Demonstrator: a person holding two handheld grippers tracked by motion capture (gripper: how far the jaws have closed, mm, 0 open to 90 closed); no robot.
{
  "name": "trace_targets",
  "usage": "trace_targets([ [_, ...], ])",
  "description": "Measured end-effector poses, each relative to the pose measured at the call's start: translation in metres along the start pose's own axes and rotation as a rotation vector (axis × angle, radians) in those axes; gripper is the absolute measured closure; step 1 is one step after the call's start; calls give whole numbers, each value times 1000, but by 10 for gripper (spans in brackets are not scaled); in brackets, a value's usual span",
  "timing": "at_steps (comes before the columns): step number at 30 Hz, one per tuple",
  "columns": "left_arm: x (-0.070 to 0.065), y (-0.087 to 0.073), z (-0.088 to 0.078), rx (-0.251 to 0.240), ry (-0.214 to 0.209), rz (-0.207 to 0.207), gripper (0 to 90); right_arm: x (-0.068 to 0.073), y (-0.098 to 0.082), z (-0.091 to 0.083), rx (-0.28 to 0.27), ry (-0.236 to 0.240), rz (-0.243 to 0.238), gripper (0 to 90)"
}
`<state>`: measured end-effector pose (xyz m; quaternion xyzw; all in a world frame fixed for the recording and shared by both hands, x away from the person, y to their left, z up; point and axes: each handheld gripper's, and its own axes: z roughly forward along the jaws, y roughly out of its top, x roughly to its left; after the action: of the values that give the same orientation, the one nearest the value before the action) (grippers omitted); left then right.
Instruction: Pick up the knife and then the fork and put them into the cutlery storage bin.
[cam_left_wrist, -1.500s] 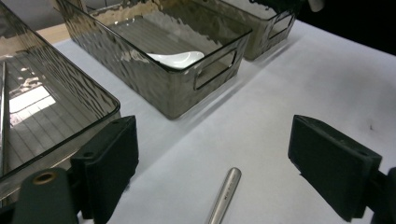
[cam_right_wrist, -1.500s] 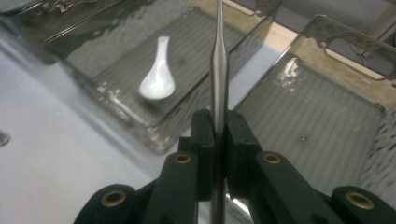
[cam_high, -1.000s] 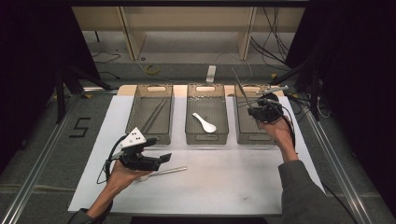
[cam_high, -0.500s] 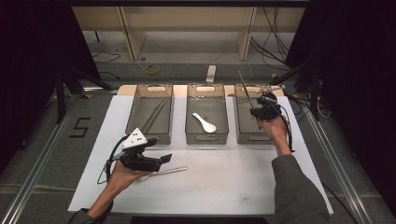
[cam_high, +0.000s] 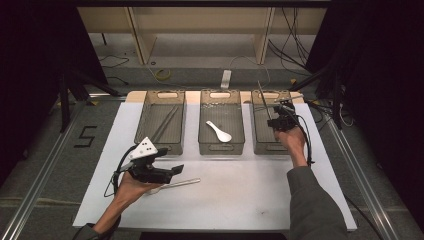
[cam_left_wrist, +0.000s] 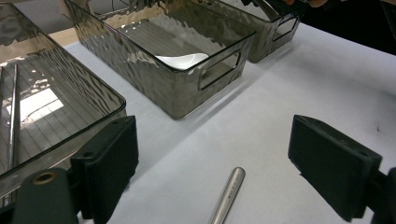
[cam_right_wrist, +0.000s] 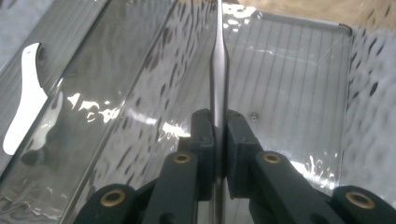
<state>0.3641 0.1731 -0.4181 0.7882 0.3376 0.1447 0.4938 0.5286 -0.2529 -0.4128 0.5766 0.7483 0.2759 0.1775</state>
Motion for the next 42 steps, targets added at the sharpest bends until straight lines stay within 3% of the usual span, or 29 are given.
trace_targets([
  [5, 2, 1, 0, -4, 9, -3, 155, 0, -1, 4, 32, 0, 11, 829],
  [8, 2, 0, -1, 2, 10, -5, 155, -1, 0, 3, 32, 22, 34, 732],
  [16, 1, -1, 2, 30, 1, 0, 155, 1, 0, -10, 6, 60, 1, 543],
  [21, 3, 0, 3, 64, 8, 12, 154, 9, -5, -28, -65, 106, -68, 468],
  [23, 3, 1, 4, 90, 40, 43, 154, 14, -10, -37, -98, 130, -97, 445],
  [26, 4, 3, 3, 98, 25, 22, 155, 23, -21, -48, -123, 169, -139, 399],
  [33, 3, 4, 7, 161, 29, 45, 157, 40, -56, -70, -173, 272, -218, 353],
  [42, 2, 5, 13, 244, 24, 69, 159, 53, -89, -82, -221, 334, -246, 320],
])
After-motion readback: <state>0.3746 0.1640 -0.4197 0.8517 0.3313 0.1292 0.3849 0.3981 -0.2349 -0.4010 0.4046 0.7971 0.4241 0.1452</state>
